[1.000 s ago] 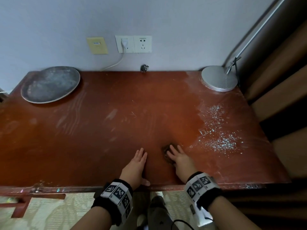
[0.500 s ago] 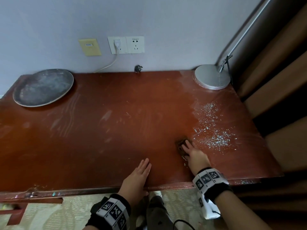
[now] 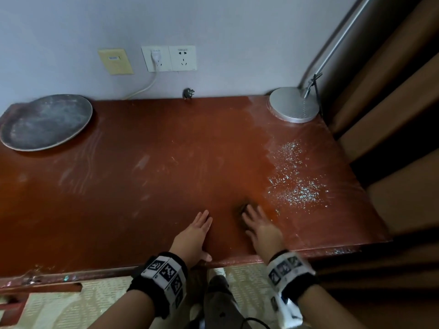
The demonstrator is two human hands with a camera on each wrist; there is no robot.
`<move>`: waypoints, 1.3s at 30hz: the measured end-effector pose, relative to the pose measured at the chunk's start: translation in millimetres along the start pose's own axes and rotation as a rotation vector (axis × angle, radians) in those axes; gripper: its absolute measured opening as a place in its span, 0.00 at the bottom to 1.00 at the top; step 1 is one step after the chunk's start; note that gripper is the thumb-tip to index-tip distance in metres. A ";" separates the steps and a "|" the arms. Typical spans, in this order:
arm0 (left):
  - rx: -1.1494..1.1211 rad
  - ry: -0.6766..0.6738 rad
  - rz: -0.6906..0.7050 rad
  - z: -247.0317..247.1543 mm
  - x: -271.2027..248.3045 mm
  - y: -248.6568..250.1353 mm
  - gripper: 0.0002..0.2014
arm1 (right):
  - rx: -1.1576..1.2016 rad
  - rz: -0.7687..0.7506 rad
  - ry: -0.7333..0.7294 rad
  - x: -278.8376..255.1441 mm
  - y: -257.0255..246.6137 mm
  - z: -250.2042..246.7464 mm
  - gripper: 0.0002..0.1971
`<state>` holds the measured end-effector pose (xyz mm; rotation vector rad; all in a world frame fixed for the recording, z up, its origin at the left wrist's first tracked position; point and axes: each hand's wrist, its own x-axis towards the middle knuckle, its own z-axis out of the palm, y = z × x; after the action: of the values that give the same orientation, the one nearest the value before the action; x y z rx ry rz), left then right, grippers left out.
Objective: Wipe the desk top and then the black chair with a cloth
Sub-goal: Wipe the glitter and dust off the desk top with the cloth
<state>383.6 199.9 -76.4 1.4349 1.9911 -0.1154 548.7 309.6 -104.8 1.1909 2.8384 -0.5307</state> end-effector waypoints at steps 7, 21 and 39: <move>-0.032 0.026 -0.016 4.8 5.3 1.6 0.51 | 0.039 -0.038 0.128 -42.3 25.5 19.0 0.32; -0.013 0.025 -0.048 3.5 4.8 6.9 0.51 | 0.044 -0.039 0.162 -57.1 31.0 31.8 0.41; 0.042 -0.017 -0.064 -7.7 18.0 11.6 0.57 | 0.114 0.085 0.323 -59.5 97.1 15.2 0.30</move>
<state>387.1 222.4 -77.0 1.3919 2.0324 -0.1982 656.8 327.1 -139.8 1.5394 3.0339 -0.5480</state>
